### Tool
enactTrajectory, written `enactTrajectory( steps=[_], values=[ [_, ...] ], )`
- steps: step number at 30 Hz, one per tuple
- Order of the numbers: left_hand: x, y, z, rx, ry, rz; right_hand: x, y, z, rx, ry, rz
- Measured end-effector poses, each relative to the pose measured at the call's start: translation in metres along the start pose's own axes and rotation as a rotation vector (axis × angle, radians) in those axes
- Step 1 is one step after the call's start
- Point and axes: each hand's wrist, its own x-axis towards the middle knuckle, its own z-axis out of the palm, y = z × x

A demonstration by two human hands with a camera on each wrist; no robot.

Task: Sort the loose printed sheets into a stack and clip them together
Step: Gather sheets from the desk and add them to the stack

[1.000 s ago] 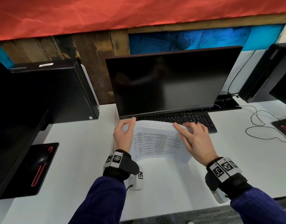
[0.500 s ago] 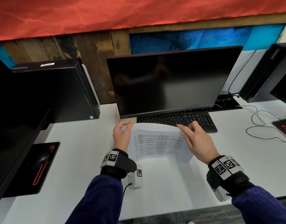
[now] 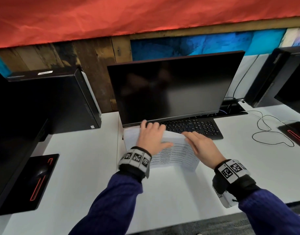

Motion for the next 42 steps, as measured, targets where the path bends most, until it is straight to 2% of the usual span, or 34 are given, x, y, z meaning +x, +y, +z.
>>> enactTrajectory(
  steps=[1,3,8,12,15,19,24,27,29,32,35,37,39,41,42],
  values=[
    [0.010,0.012,0.000,-0.017,-0.038,0.060,0.000,0.002,-0.001,0.036,-0.011,-0.003],
    [0.024,0.028,0.000,-0.064,-0.102,0.096,0.002,0.006,-0.002,0.151,-0.016,0.029],
    [0.046,0.037,-0.001,-0.027,-0.186,0.101,0.001,0.016,-0.012,0.621,0.017,0.369],
    [0.052,0.038,-0.001,-0.037,-0.243,0.050,0.004,0.028,-0.004,0.939,-0.039,0.472],
    [0.052,0.041,0.000,-0.023,-0.263,0.013,0.008,0.037,0.000,1.047,-0.099,0.488],
    [0.048,0.045,-0.002,0.029,-0.244,0.035,0.005,0.046,0.010,1.160,-0.210,0.470],
    [0.032,0.050,-0.008,0.088,-0.198,0.098,-0.010,0.054,0.038,1.148,-0.288,0.553],
    [0.013,0.050,-0.014,0.039,-0.169,0.099,-0.019,0.056,0.051,1.111,-0.327,0.570],
    [0.000,0.042,-0.022,-0.066,-0.123,0.050,-0.022,0.056,0.052,1.090,-0.330,0.585],
    [-0.019,0.013,-0.036,-0.404,-0.058,-0.126,-0.015,0.055,0.039,1.154,-0.289,0.613],
    [-0.036,-0.023,-0.040,-0.990,-0.005,-0.363,0.000,0.042,0.027,1.420,-0.244,0.620],
    [-0.048,-0.033,-0.033,-1.304,-0.004,-0.534,0.010,0.026,0.025,1.578,-0.308,0.581],
    [-0.061,-0.035,-0.022,-1.421,0.015,-0.675,0.015,0.006,0.025,1.626,-0.455,0.545],
    [-0.073,-0.035,-0.011,-1.482,0.060,-0.751,0.015,-0.007,0.027,1.596,-0.579,0.553],
    [-0.079,-0.033,-0.005,-1.513,0.040,-0.785,0.015,-0.010,0.028,1.573,-0.618,0.558]
  ],
)
